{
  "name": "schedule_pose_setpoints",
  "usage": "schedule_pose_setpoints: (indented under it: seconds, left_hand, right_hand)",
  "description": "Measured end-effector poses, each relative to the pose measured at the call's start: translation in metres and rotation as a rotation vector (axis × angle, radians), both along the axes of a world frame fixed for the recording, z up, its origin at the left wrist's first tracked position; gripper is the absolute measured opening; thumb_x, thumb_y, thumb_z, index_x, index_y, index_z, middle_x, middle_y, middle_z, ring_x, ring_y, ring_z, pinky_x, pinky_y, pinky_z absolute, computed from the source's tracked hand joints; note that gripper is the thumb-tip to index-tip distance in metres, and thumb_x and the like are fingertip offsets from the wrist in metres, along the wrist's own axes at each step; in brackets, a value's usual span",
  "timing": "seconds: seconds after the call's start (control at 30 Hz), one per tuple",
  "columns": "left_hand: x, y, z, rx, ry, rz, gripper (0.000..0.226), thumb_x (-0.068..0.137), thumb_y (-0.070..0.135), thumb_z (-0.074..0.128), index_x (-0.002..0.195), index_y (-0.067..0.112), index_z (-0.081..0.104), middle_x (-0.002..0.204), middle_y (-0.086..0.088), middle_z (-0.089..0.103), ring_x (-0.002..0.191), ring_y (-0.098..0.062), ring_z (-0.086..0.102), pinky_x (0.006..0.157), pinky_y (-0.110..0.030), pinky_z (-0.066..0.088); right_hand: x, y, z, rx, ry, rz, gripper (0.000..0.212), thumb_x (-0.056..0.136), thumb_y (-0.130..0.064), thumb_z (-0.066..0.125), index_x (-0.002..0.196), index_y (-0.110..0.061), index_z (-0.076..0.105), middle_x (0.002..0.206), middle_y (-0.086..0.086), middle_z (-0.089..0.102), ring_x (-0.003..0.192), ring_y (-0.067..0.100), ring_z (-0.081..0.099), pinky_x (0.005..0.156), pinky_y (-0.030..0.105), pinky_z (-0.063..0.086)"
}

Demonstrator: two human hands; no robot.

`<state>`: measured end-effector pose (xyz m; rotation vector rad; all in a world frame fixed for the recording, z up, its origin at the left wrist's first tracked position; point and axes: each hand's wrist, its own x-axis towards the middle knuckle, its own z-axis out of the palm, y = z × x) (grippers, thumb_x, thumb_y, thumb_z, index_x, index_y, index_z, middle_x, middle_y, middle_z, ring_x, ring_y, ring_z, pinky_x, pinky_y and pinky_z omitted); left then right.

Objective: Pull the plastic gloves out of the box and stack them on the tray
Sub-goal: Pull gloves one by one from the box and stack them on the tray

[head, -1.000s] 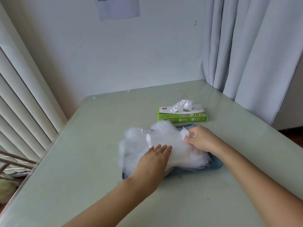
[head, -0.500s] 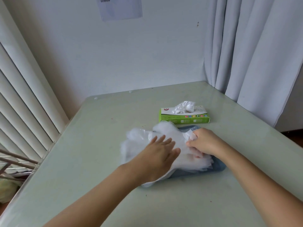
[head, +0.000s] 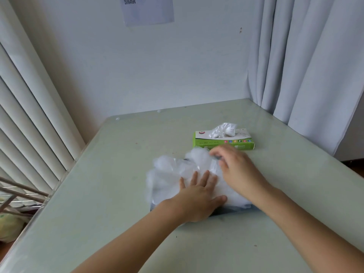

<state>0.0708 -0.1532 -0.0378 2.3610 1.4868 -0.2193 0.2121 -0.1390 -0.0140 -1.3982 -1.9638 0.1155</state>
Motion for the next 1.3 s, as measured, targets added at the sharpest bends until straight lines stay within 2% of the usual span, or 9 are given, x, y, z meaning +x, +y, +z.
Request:
schedule_pose_setpoints:
  seconds: [0.1,0.3,0.4,0.47,0.6,0.73,0.83,1.0,1.3]
  left_hand:
    - [0.000,0.000,-0.002,-0.016,-0.012,-0.019,0.069,0.097,0.059,0.021,0.151,0.031,-0.011,0.158,0.005,-0.020,0.144,-0.026,-0.022,0.113,-0.056,-0.013]
    - [-0.015,0.012,0.003,-0.149,-0.205,0.056,0.045,0.105,0.039,0.018,0.150,0.039,0.018,0.161,0.009,0.003,0.148,-0.018,-0.004,0.118,-0.047,-0.001]
    - [-0.019,0.017,0.011,-0.274,-0.654,0.319,0.040,0.104,0.035,0.029,0.117,0.026,0.066,0.135,0.011,0.050,0.126,-0.011,0.041,0.101,-0.016,0.031]
    - [-0.019,0.015,0.010,-0.177,-0.709,0.355,0.030,0.100,0.018,0.042,0.100,0.018,0.072,0.118,0.016,0.055,0.108,-0.006,0.048,0.077,0.002,0.032]
    - [-0.021,0.015,-0.002,0.060,-0.458,0.130,0.042,0.092,0.013,0.053,0.134,0.017,0.050,0.142,0.003,0.045,0.133,-0.014,0.040,0.108,-0.017,0.025]
    - [-0.020,0.010,-0.007,0.016,-0.254,0.033,0.065,0.099,0.037,0.045,0.153,0.024,0.012,0.161,0.007,0.001,0.147,-0.009,-0.002,0.117,-0.034,-0.006]
    - [-0.018,0.011,-0.005,0.008,-0.241,-0.004,0.064,0.100,0.037,0.040,0.153,0.026,0.007,0.160,0.010,-0.006,0.147,-0.012,-0.009,0.117,-0.039,-0.007]
    - [-0.020,0.014,-0.005,-0.002,-0.168,-0.008,0.071,0.099,0.044,0.038,0.152,0.028,-0.008,0.160,0.011,-0.010,0.147,-0.012,-0.011,0.117,-0.037,-0.007]
    - [-0.038,0.002,-0.018,0.141,0.048,0.159,0.091,0.078,0.083,0.020,0.150,0.037,-0.012,0.158,0.005,-0.020,0.145,-0.022,-0.020,0.117,-0.047,-0.009]
  right_hand:
    - [-0.011,-0.005,-0.007,-0.281,-0.124,0.044,0.036,0.092,0.001,0.044,0.109,-0.020,0.068,0.104,-0.001,0.068,0.099,0.015,0.059,0.067,0.005,0.033]
    - [0.026,0.005,0.008,-0.587,-0.077,0.102,0.036,0.084,0.001,0.046,0.075,-0.024,0.071,0.076,0.000,0.071,0.064,0.010,0.065,0.064,0.021,0.054]
    - [0.036,0.002,0.017,-0.789,-0.279,0.198,0.045,0.082,0.000,0.044,0.064,-0.032,0.070,0.072,-0.011,0.071,0.063,0.001,0.057,0.064,0.019,0.050]
    - [0.039,0.001,0.020,-0.810,-0.359,0.181,0.044,0.083,-0.002,0.043,0.063,-0.033,0.067,0.057,-0.021,0.062,0.052,-0.004,0.050,0.049,0.010,0.037]
    - [0.035,0.001,0.020,-0.633,-0.383,0.084,0.032,0.084,-0.003,0.047,0.075,-0.026,0.068,0.053,-0.021,0.057,0.053,-0.008,0.051,0.049,0.010,0.034]
    - [0.013,0.005,0.003,-0.188,-0.075,0.064,0.030,0.091,-0.004,0.053,0.118,-0.014,0.061,0.124,-0.003,0.059,0.117,0.016,0.054,0.089,0.010,0.031]
    - [-0.014,-0.001,-0.016,-0.356,-0.076,0.242,0.049,0.097,-0.002,0.040,0.145,-0.013,0.035,0.156,0.000,0.026,0.143,0.011,0.023,0.104,0.005,0.011]
    - [-0.003,0.008,-0.031,-0.638,-0.410,0.233,0.059,0.105,-0.026,0.027,0.152,-0.017,-0.007,0.160,-0.001,-0.013,0.147,0.013,-0.012,0.114,0.023,-0.007]
    - [0.034,0.013,-0.014,-0.788,-0.592,0.218,0.097,0.084,-0.066,0.052,0.150,-0.036,-0.012,0.156,-0.008,-0.026,0.144,0.018,-0.024,0.119,0.038,-0.008]
